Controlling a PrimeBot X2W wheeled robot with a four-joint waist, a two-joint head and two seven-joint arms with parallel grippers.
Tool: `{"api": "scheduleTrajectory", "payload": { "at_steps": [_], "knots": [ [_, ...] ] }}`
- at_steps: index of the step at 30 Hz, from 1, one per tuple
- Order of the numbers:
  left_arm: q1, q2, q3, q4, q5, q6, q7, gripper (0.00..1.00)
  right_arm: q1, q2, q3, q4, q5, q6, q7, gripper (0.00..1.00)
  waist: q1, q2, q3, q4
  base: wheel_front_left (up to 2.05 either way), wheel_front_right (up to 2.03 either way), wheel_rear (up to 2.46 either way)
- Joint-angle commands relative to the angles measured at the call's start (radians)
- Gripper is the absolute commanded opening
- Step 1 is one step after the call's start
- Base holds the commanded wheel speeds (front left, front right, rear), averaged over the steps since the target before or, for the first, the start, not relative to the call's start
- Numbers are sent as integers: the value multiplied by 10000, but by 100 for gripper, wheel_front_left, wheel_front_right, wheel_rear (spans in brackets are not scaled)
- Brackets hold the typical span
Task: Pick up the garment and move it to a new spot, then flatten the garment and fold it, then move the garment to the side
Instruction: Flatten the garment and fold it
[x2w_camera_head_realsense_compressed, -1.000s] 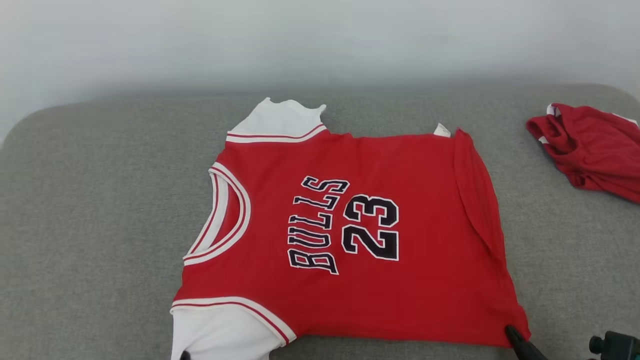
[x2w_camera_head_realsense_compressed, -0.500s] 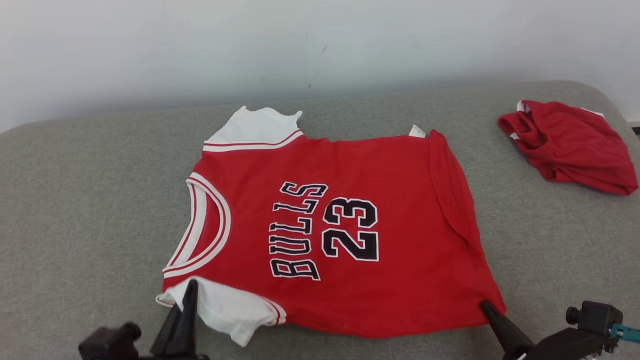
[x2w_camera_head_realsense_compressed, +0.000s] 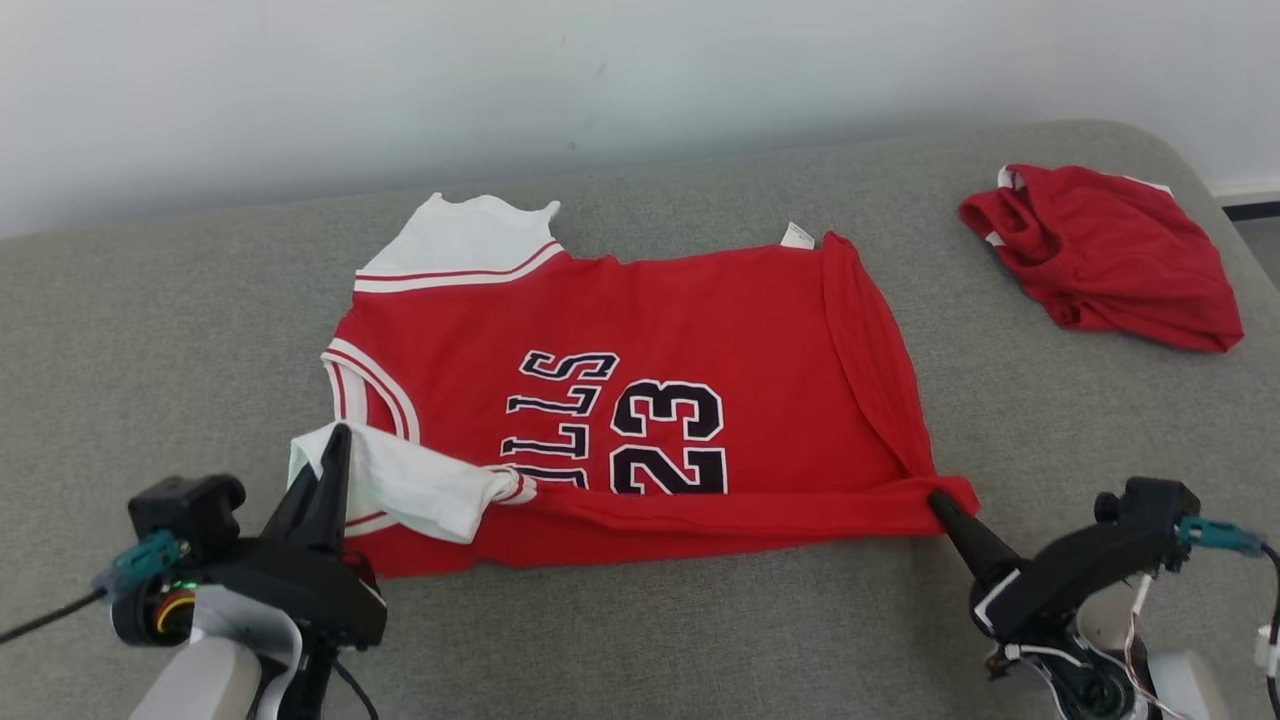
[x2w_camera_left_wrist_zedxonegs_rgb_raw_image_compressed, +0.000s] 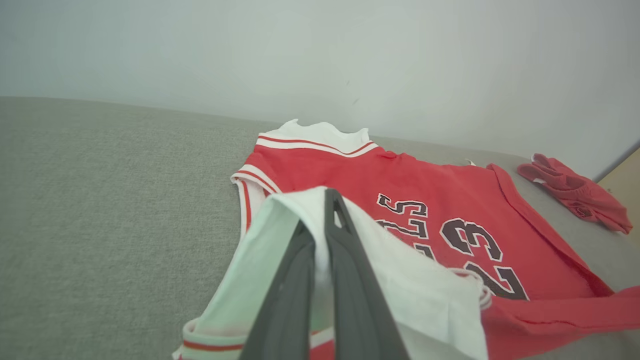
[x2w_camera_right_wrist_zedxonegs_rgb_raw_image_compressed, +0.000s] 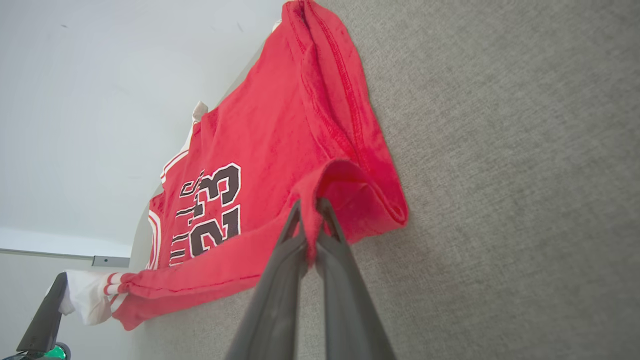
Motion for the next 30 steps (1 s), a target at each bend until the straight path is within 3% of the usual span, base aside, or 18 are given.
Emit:
{"api": "scheduleTrajectory", "payload": {
  "at_steps": [1,9,11,12,13,14,15,16,24,30],
  "knots": [
    [-393,-51,-57,386,68,-159,-27,0,-305,29,41,260,-105,-28,-18,0,-1,-1,116,-75,0,0,0],
    [-1405,-274,-233,2053,172,-604,-324,0,-1503,3,184,1434,-194,-28,-436,0,-1,-1,241,-183,0,0,0],
    [-1592,-301,-248,2386,189,-705,-436,0,-1781,-27,234,1675,-240,-28,-655,39,-1,-1,278,-200,0,0,0],
    [-1667,-328,-255,2533,197,-756,-490,0,-1898,-84,255,1794,-329,-28,-830,95,-1,-1,291,-198,0,0,0],
    [-1743,-342,-277,2670,260,-779,-562,4,-1991,-111,285,1923,-378,-30,-956,100,-1,-1,300,-188,0,0,0],
    [-1802,-369,-305,2777,302,-779,-639,78,-2055,-126,347,2009,-404,-28,-1064,100,-1,-1,303,-174,0,0,0],
    [-1802,-369,-305,2777,302,-779,-639,78,-2055,-126,347,2009,-404,-28,-1064,100,-1,-1,303,-174,0,0,0],
    [-1853,-408,-318,2882,344,-778,-715,100,-2116,-157,420,2078,-412,-28,-1165,100,-1,-1,306,-158,0,0,0],
    [-1608,-429,-178,3014,562,-788,-1162,100,-1808,-748,1124,1855,-361,-28,-1959,100,-1,-1,207,3,0,0,0],
    [-592,-356,73,2265,747,-485,-1276,100,-1103,-1372,1571,1398,-523,-28,-2519,100,-1,-1,86,161,0,0,0]
  ]
}}
